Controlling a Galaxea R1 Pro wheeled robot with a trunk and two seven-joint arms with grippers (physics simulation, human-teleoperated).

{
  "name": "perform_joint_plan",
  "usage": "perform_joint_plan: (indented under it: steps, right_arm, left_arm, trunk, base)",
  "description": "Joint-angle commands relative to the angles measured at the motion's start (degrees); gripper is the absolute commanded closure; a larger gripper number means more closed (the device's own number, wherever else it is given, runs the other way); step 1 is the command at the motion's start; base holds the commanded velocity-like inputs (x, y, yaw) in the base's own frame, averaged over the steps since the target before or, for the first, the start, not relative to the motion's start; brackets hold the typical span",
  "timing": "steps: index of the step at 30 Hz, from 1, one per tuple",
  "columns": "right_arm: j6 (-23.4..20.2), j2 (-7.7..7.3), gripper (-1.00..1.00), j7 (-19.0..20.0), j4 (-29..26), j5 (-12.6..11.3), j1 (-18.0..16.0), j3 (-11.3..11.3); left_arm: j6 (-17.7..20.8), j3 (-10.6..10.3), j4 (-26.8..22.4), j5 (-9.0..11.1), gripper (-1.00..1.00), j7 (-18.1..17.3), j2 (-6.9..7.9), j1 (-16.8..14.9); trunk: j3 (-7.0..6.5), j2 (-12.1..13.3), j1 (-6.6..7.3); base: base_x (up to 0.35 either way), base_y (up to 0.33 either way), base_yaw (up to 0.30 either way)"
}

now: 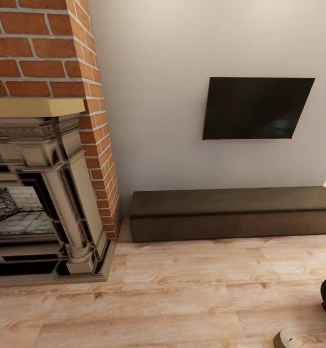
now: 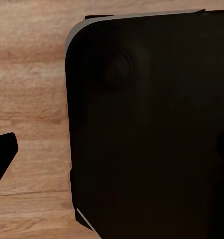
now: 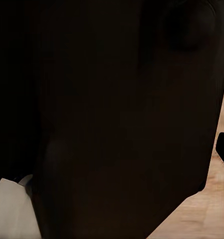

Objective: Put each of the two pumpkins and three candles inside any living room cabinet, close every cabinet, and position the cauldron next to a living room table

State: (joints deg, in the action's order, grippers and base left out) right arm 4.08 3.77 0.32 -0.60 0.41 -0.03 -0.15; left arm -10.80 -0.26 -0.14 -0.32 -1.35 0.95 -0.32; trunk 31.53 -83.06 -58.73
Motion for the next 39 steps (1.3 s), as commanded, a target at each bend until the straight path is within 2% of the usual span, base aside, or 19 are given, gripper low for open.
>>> perform_joint_plan:
  steps: [1,16,39]
  right_arm:
    - [0.1,0.0,-1.0,0.0,0.0,0.1,0.0,0.0]
    - [0.1,0.01,-1.0,0.0,0.1,0.0,0.0,0.0]
    - [0.1,0.01,-1.0,0.0,-0.2,-0.3,0.0,-0.2]
  left_arm:
    - [-0.2,0.0,0.1,0.0,-1.0,-0.1,0.01,0.0]
    - [-0.3,0.0,0.1,0.0,-1.0,-0.1,0.01,0.0]
    - [-0.3,0.0,0.1,0.0,-1.0,-0.1,0.01,0.0]
  trunk:
    - [0.05,0.0,0.0]
    - [0.05,0.0,0.0]
    - [0.05,0.0,0.0]
  base:
    - [0.032,-0.07,0.0]
    - [0.042,-0.099,0.0]
    - [0.155,-0.023,0.0]
